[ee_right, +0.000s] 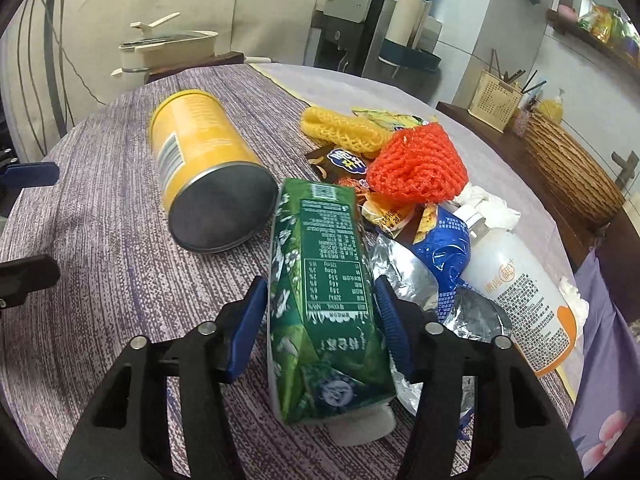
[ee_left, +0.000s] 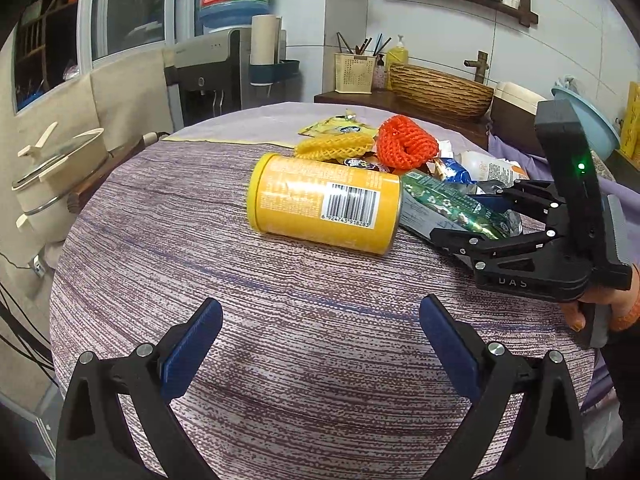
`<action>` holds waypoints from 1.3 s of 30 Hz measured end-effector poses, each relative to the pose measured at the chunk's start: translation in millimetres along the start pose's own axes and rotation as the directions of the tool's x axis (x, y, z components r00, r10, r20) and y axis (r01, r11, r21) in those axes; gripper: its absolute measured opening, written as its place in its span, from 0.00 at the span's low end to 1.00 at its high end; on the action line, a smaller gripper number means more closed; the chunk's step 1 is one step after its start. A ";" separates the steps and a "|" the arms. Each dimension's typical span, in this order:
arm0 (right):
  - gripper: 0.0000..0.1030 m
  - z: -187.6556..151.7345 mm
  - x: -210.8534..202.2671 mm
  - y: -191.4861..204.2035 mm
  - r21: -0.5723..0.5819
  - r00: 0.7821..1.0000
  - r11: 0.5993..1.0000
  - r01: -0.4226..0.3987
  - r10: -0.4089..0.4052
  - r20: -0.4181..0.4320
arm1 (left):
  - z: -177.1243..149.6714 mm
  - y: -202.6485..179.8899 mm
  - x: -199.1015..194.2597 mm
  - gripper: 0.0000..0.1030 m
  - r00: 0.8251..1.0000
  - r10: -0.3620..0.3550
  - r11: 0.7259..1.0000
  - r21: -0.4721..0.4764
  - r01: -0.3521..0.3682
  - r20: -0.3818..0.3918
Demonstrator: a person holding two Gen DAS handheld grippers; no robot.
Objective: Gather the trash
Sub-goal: 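Grasp the green milk carton with the right tool, then grasp the blue chip bag with the left tool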
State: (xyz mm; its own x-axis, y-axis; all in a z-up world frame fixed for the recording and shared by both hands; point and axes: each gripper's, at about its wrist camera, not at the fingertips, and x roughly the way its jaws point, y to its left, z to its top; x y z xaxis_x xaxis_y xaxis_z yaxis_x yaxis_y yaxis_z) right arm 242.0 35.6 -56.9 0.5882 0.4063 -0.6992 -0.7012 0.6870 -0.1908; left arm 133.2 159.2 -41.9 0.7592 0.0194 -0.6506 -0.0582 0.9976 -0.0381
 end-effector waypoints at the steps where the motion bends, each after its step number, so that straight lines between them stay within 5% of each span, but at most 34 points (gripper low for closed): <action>1: 0.50 -0.6 -2.6 1.9 0.003 1.000 1.000 0.000 0.000 0.005 | 0.1 -1.4 1.0 0.95 1.000 -0.002 1.000 0.002 0.002 -0.002; 13: 0.49 -37.7 -81.7 -21.6 0.178 0.987 0.984 -0.002 -0.026 0.156 | 7.8 -46.5 7.6 0.95 0.997 -0.072 0.995 0.072 0.072 -0.013; 25: 0.49 -102.2 -122.7 -80.4 0.379 0.977 0.922 0.073 -0.142 0.158 | 34.3 -122.9 44.7 0.95 0.980 -0.169 0.970 0.159 0.184 -0.102; 30: 0.49 -122.8 -132.5 -93.2 0.437 0.973 0.896 0.074 -0.162 0.165 | 49.3 -144.9 67.4 0.91 0.988 -0.095 0.970 0.211 0.119 -0.118; 35: 0.49 -134.7 -137.3 -96.7 0.458 0.970 0.886 0.071 -0.167 0.174 | 71.4 -144.7 90.6 0.82 0.988 -0.065 0.986 0.140 0.085 -0.142; 39: 0.49 -141.8 -139.0 -98.9 0.477 0.971 0.877 0.061 -0.163 0.174 | 73.3 -162.4 109.1 0.76 0.985 -0.020 0.978 0.203 0.056 -0.173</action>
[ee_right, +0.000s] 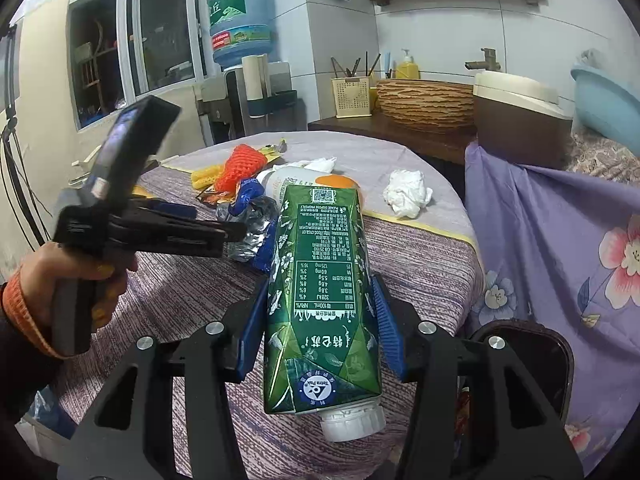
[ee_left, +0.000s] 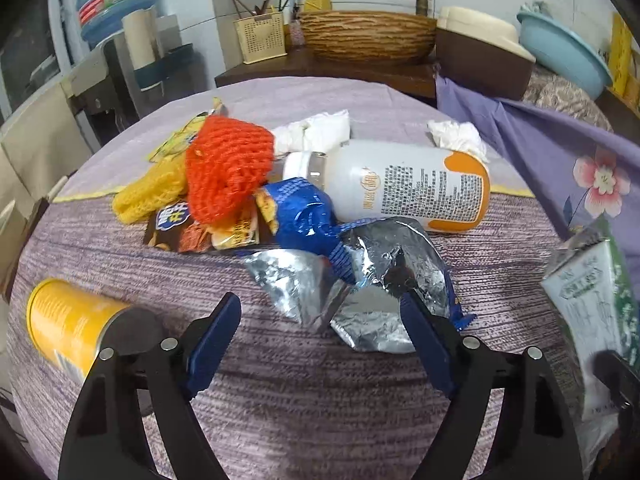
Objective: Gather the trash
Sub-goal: 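Grasp the blue chip bag with the left tool, then carry both items to the bin and release the green carton from the right tool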
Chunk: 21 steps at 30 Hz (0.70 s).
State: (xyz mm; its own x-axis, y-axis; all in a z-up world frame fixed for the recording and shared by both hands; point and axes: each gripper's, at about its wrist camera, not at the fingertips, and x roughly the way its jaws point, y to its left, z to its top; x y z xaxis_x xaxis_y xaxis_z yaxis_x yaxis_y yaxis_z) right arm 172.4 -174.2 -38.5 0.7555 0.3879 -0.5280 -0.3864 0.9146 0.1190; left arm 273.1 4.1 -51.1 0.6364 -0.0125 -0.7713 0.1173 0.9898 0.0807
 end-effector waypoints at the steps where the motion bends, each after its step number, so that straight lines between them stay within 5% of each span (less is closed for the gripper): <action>1: 0.49 -1.3 -1.2 -1.7 0.004 1.000 1.000 -0.002 0.002 0.002 | 1.4 -3.9 6.2 0.74 0.999 0.044 0.999 0.023 -0.044 -0.005; 7: 0.49 -8.7 -13.5 -7.1 0.014 1.000 1.000 0.003 -0.003 0.017 | 6.1 12.8 24.6 0.42 0.998 0.055 0.996 -0.071 -0.058 -0.039; 9: 0.49 -12.5 -16.6 -8.5 0.016 1.000 1.000 0.010 -0.010 0.019 | 5.4 16.4 22.8 0.12 0.999 0.037 0.995 -0.093 -0.040 -0.035; 21: 0.49 -36.3 -39.1 -28.7 0.084 0.997 0.995 0.053 -0.057 0.048 | -24.5 -9.9 -47.6 0.06 0.991 -0.082 0.994 -0.067 0.090 0.107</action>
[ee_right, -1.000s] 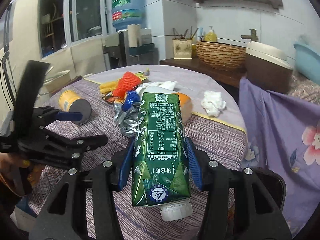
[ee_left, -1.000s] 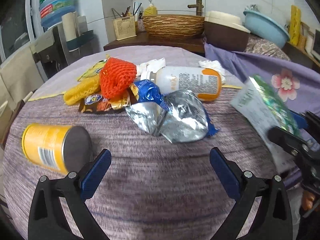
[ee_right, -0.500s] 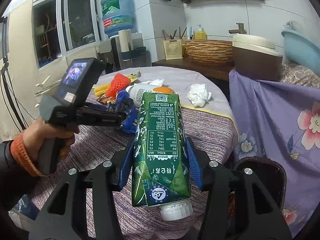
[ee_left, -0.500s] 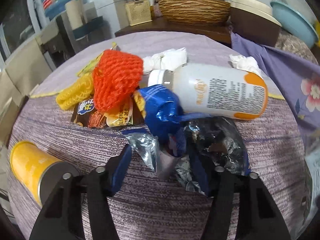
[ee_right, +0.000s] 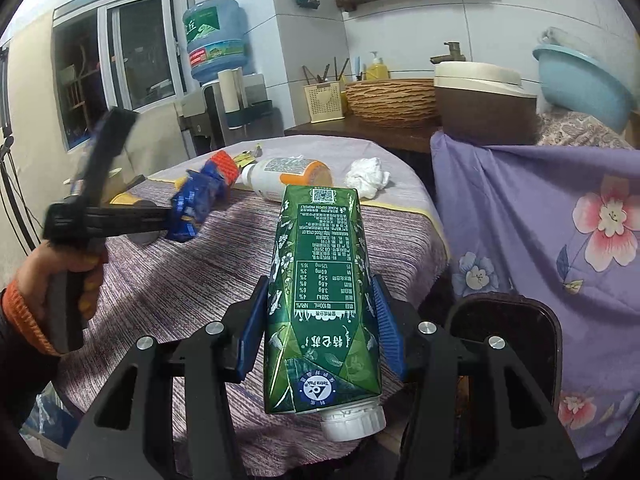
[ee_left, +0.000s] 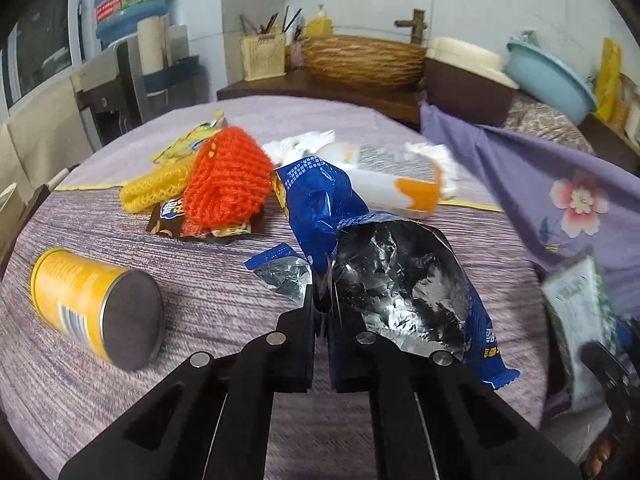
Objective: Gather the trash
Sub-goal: 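Carry both items to the bin and release the green carton from the right tool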
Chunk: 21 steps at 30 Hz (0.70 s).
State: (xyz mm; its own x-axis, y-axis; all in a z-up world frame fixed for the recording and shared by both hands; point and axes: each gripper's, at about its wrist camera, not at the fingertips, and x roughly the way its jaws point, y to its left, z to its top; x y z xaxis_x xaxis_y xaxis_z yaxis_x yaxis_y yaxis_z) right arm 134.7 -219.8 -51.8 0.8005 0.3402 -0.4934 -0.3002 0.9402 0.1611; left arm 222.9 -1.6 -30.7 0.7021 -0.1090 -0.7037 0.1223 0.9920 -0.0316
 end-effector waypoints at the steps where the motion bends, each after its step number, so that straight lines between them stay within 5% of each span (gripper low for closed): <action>1: 0.49 -2.3 -2.9 -2.6 0.010 1.000 1.000 0.005 -0.005 0.003 | -3.6 -6.0 -8.0 0.06 1.000 -0.018 1.000 0.006 0.018 0.013; 10: 0.49 -26.1 -26.3 -54.2 0.127 0.992 0.984 0.125 -0.126 0.004 | -24.2 -67.4 -37.5 0.06 0.984 -0.168 0.984 0.074 0.163 0.062; 21: 0.49 -79.7 -0.8 -148.4 0.223 0.949 0.924 0.309 -0.284 -0.139 | -35.9 -184.5 -33.0 0.06 0.932 -0.362 0.899 0.276 0.341 0.028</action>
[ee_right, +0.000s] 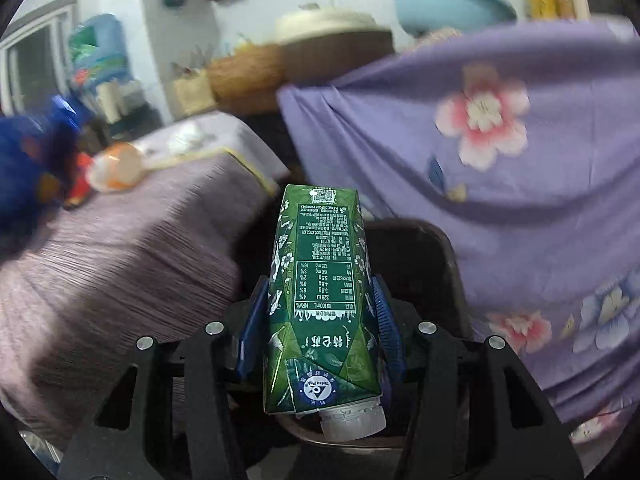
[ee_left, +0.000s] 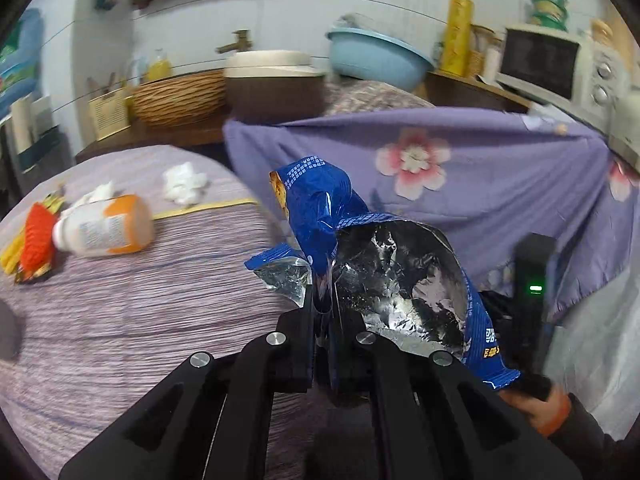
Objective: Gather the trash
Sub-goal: 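Carry both items to the bin and release the green carton from the right tool, then open the left tool to drop the blue chip bag into the bin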
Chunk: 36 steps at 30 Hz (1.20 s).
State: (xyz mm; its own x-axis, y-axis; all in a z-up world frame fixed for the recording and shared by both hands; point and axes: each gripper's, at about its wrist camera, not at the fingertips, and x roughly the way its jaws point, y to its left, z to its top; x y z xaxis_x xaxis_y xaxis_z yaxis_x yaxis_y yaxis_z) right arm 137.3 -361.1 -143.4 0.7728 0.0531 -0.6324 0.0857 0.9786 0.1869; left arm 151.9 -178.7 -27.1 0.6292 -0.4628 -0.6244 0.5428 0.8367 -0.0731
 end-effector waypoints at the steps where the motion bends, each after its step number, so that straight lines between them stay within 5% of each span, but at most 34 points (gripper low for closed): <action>1: 0.49 -3.5 9.5 -6.0 0.010 1.000 1.000 0.006 -0.005 -0.021 | -0.4 -7.9 6.7 0.06 1.000 -0.016 1.000 0.016 0.016 -0.008; 7: 0.49 -25.4 65.1 -29.1 0.031 0.990 0.998 0.060 -0.055 -0.128 | -13.3 -36.8 35.5 0.06 0.997 -0.049 0.996 0.067 0.052 -0.053; 14: 0.53 -35.7 88.0 -38.0 0.046 0.983 0.992 0.117 -0.109 -0.149 | -25.7 -47.5 55.8 0.06 0.994 -0.037 0.996 0.081 0.045 -0.099; 22: 0.53 -28.2 48.3 -46.5 0.009 0.977 0.980 0.199 -0.198 -0.083 | -32.1 -50.3 80.3 0.06 0.988 -0.030 0.994 0.097 0.045 -0.150; 36: 0.53 -27.8 -39.7 -88.7 0.103 0.954 0.949 0.297 -0.299 0.010 | -51.4 -77.4 165.3 0.06 0.958 -0.001 0.986 0.158 0.048 -0.286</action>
State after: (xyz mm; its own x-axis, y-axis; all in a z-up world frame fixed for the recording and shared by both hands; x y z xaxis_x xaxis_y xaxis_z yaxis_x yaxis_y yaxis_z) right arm 81.5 -444.5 -155.8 0.7180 -0.2441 -0.6518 0.3755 0.9244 0.0675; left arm 185.3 -304.8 -164.7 0.4434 -0.3608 -0.8205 0.6536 0.7565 0.0205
